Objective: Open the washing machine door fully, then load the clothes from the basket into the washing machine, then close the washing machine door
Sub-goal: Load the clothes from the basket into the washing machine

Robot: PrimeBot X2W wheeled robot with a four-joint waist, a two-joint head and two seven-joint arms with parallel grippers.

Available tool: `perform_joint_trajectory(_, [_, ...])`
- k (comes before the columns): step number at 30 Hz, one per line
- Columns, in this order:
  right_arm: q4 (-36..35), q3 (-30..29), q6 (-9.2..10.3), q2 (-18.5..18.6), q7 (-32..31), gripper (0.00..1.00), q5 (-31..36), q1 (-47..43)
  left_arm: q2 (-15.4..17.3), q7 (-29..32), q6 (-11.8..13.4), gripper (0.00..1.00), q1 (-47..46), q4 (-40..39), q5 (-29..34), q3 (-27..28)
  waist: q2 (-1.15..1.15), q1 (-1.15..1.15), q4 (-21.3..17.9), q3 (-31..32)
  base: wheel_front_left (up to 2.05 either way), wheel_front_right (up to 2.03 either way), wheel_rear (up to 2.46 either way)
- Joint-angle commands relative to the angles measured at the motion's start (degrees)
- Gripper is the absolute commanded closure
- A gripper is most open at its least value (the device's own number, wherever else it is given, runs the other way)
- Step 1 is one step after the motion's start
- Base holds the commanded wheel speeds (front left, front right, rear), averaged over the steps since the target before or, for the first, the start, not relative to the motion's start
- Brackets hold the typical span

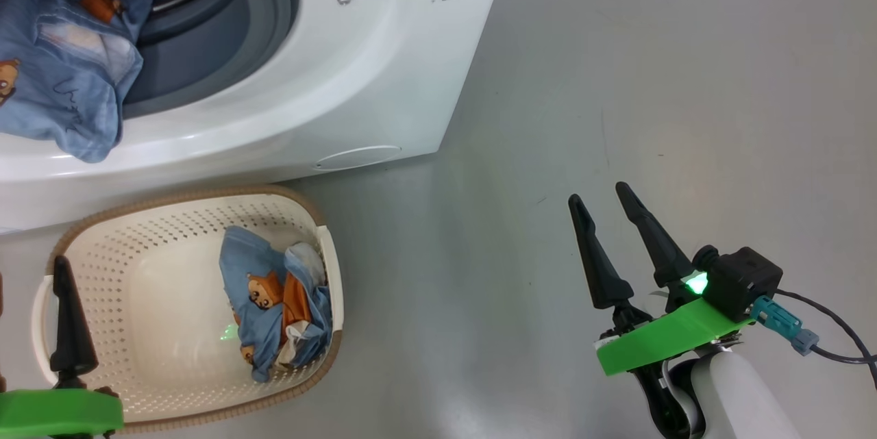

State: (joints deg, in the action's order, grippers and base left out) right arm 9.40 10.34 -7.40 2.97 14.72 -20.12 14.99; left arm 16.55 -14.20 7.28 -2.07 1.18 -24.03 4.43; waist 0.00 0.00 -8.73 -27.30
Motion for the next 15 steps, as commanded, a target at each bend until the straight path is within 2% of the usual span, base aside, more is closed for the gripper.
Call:
perform_joint_trajectory(1, [-1.06, 1.24, -0.09, -0.09, 0.28, 0.0, 1.0, -1.0, 1.12, -0.37, 0.37, 0.0, 0.81, -1.3, -0.47, 2.32, 0.0, 0.0, -0.08, 0.11, 0.0, 0.0, 0.0])
perform_joint_trajectory(7, [-0.97, 1.05, -0.09, -0.09, 0.28, 0.0, 1.05, -1.17, 1.28, -0.36, 0.37, 0.0, 0.89, -1.0, -0.66, 2.14, 0.0, 0.0, -0.05, 0.21, 0.0, 0.0, 0.0])
perform_joint_trajectory(15, [-0.9, 1.19, -0.09, -0.09, 0.28, 0.0, 0.87, -0.89, 3.13, 0.01, -0.2, 0.0, -1.97, -0.76, -0.35, 1.97, 0.0, 0.0, -0.09, -0.23, 0.0, 0.0, 0.0])
